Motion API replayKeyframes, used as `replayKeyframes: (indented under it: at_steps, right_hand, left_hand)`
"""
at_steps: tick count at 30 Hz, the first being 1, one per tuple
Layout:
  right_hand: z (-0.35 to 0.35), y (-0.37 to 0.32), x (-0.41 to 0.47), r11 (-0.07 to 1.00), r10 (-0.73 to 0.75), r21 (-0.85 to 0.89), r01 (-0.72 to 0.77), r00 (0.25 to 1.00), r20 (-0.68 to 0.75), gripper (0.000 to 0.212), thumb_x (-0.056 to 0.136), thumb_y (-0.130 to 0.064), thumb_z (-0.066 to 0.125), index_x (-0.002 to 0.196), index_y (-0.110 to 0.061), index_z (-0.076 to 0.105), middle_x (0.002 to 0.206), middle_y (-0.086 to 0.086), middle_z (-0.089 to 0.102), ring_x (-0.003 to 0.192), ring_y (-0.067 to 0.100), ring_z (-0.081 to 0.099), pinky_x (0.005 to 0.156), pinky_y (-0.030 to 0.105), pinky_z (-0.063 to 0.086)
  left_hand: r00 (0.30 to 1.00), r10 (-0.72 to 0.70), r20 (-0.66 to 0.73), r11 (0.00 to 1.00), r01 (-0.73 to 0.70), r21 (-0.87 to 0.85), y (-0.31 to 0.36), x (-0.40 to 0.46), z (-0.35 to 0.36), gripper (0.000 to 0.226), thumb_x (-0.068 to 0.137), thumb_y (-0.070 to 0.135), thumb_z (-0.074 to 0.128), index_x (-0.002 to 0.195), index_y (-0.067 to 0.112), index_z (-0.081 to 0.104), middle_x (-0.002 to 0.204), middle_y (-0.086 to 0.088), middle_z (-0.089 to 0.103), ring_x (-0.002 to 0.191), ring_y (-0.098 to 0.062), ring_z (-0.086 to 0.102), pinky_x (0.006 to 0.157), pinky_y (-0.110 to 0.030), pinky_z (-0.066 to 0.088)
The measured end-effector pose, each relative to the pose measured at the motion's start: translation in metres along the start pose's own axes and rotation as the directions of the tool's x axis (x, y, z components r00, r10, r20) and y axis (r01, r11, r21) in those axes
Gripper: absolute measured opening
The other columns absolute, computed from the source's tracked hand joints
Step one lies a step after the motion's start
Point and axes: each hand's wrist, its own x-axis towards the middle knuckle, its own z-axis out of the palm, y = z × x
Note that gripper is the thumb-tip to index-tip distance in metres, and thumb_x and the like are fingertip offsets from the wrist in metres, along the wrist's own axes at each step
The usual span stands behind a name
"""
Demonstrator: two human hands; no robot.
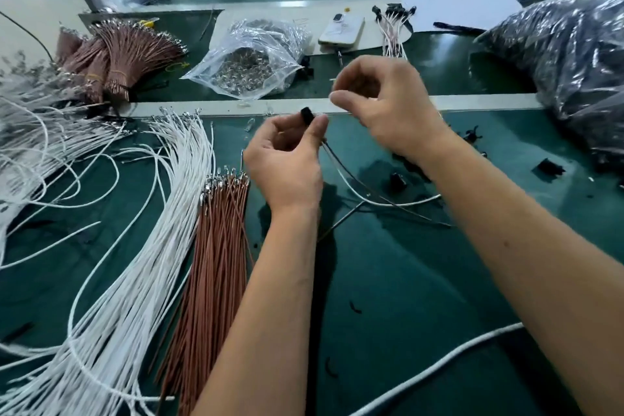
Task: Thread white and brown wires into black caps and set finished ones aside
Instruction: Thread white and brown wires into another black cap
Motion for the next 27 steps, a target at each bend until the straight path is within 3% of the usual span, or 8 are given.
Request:
replayKeyframes:
  at_steps: [2,4,8,14,20,27]
  right_hand:
    - [-0.022,0.008,-0.034,0.985,0.052,0.172,-0.027,0.989,-0.141,0.008,0.091,-0.013,0.078,0.093,-0.008,0.073,0.076,-0.002,0.071,0.063,0.007,0.062,0.060,0.022,0.051]
    - [-0.035,0.013,-0.064,0.973,0.055,0.232,-0.002,0.974,-0.220,0.005,0.092,-0.010,0.077,0.093,-0.011,0.072,0.072,-0.005,0.070,0.057,0.008,0.062,0.055,0.021,0.050]
    - [-0.042,0.018,-0.098,0.961,-0.002,0.265,0.080,0.959,-0.283,0.008,0.093,-0.003,0.075,0.098,-0.007,0.072,0.076,0.000,0.073,0.061,0.017,0.070,0.055,0.025,0.056]
    - [-0.038,0.020,-0.113,0.972,-0.035,0.206,0.110,0.941,-0.337,0.006,0.093,-0.006,0.076,0.099,-0.004,0.075,0.076,-0.001,0.073,0.063,0.019,0.073,0.056,0.031,0.060]
    - [-0.038,0.015,-0.113,0.979,-0.137,0.102,0.176,0.940,-0.314,0.005,0.093,-0.006,0.077,0.096,-0.003,0.076,0.075,0.002,0.074,0.059,0.014,0.072,0.056,0.025,0.057]
    - [-0.040,0.014,-0.113,0.977,-0.209,-0.026,0.210,0.938,-0.278,0.004,0.093,-0.004,0.076,0.095,-0.001,0.076,0.077,0.005,0.073,0.062,0.010,0.071,0.059,0.036,0.059]
  left_hand:
    - [0.979,0.036,0.203,0.999,-0.041,0.019,0.001,-0.008,0.006,0.021,0.076,-0.004,0.083,0.081,0.010,0.069,0.079,-0.013,0.074,0.073,-0.019,0.069,0.075,-0.033,0.058]
    - [0.927,0.090,0.364,0.994,-0.106,0.023,0.001,-0.015,0.011,0.024,0.074,-0.008,0.083,0.079,0.013,0.070,0.083,-0.015,0.075,0.078,-0.023,0.071,0.082,-0.039,0.060]
    - [0.845,0.142,0.516,0.979,-0.196,0.053,0.001,-0.024,0.017,0.024,0.071,-0.007,0.085,0.080,0.013,0.072,0.086,-0.015,0.076,0.084,-0.034,0.074,0.085,-0.045,0.060]
    - [0.819,0.154,0.553,0.971,-0.230,0.069,-0.002,-0.029,0.018,0.020,0.071,-0.006,0.085,0.085,-0.001,0.072,0.087,-0.018,0.075,0.085,-0.037,0.073,0.084,-0.046,0.060]
    - [0.805,0.158,0.572,0.963,-0.253,0.090,0.000,-0.030,0.018,0.019,0.072,-0.003,0.087,0.083,0.004,0.073,0.084,-0.013,0.076,0.079,-0.026,0.073,0.080,-0.039,0.059]
    - [0.785,0.195,0.588,0.926,-0.345,0.154,0.001,-0.030,0.016,0.015,0.072,0.003,0.087,0.082,0.006,0.075,0.081,-0.006,0.076,0.078,-0.021,0.073,0.079,-0.037,0.060]
